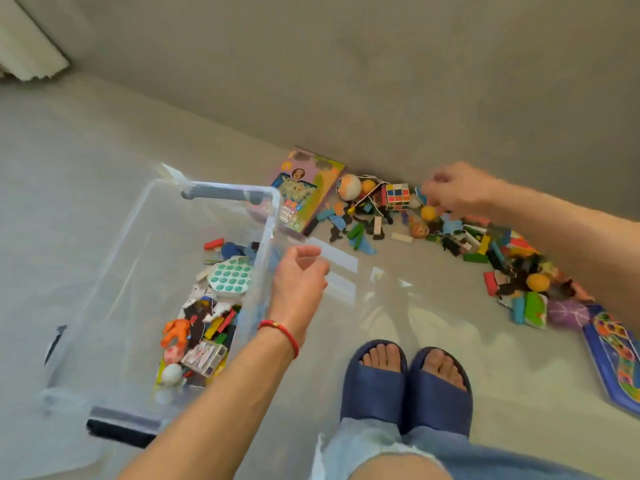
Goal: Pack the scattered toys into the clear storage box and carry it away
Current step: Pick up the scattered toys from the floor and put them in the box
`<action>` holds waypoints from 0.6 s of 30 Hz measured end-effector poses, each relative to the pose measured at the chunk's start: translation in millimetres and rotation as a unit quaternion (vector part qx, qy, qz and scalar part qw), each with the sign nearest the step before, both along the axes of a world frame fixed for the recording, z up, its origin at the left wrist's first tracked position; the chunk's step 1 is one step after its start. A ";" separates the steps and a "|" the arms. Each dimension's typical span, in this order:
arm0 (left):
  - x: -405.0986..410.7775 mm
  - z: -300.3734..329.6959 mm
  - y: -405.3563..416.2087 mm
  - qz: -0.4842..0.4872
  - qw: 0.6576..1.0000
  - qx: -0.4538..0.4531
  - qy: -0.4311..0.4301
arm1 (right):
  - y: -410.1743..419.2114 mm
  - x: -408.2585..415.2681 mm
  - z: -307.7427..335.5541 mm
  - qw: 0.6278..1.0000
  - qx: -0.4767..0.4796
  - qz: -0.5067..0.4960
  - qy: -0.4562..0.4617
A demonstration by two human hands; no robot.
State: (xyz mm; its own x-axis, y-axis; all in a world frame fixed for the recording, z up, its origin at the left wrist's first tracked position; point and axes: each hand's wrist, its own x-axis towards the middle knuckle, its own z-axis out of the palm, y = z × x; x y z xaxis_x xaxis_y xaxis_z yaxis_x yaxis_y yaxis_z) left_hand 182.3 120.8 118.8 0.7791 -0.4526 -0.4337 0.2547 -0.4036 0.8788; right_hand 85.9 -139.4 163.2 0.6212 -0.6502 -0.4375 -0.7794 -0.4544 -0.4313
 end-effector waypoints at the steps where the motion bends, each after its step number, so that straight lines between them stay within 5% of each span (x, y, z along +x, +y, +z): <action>1: -0.3 -21.9 -14.8 -0.015 0.999 0.033 -0.005 | -1.5 -6.8 -23.4 0.998 -0.008 0.044 0.032; 5: 9.9 -96.7 -60.2 -0.073 0.984 0.155 -0.046 | -0.6 -9.4 -113.1 0.975 -0.034 0.194 0.105; 11: 48.4 -170.6 -123.0 -0.098 0.956 0.217 -0.171 | 8.2 45.0 -207.9 0.949 -0.099 0.296 0.031; 18: 58.5 -232.3 -136.1 -0.191 0.900 0.273 -0.283 | 38.1 66.7 -258.4 0.951 -0.157 0.264 0.022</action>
State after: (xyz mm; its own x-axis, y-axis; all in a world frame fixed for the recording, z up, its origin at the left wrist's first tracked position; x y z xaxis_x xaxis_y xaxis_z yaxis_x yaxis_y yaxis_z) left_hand 240.9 -15.3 -113.5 0.7779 -0.5739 -0.2560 -0.4191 -0.7773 0.4691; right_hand 152.6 -101.3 -95.2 0.8831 -0.3552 -0.3065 -0.4209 -0.8885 -0.1828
